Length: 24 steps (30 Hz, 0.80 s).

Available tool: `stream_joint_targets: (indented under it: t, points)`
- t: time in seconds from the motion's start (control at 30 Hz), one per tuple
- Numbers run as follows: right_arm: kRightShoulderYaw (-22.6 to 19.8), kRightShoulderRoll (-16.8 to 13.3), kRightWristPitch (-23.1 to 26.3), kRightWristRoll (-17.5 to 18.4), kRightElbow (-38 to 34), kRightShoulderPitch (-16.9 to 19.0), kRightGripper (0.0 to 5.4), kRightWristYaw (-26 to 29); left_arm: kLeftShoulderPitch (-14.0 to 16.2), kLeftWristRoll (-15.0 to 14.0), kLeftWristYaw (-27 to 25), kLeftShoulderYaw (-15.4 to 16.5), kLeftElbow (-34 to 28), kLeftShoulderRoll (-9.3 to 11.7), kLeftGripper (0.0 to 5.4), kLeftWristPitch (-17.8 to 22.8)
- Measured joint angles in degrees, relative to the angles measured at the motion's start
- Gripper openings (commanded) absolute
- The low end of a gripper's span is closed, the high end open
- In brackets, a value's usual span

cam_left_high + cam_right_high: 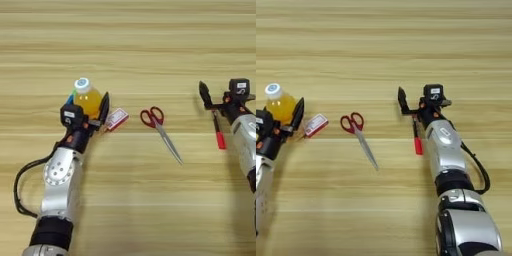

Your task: Move the objects on the table

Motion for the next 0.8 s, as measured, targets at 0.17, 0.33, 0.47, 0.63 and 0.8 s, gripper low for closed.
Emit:
stream_joint_targets:
  t: [0.17,0.33,0.47,0.63,0.8]
  points:
    - [0.0,0.1,0.0,0.0,0.0,0.0,5.4,-0.1,-1.1,1.1,0.8,-1.7,-2.6,-0.3,3.47,3.0]
    - [0.0,0.3,0.0,0.0,0.0,0.0,5.4,-0.2,-3.5,1.2,0.3,-4.0,-3.2,-1.5,3.47,6.0]
    - [0.0,0.5,0.0,0.0,-0.2,0.0,5.4,-0.3,-5.4,1.2,-0.9,-6.2,-3.7,-2.3,3.47,9.5]
    - [0.1,0.7,0.0,0.0,-0.4,0.0,5.4,-0.4,-4.9,1.2,-2.1,-8.7,-6.1,-2.4,3.47,11.9]
    - [0.0,0.9,0.0,0.0,-0.4,0.0,5.4,-0.4,-3.7,1.8,-3.2,-10.3,-8.1,-2.3,3.47,12.9]
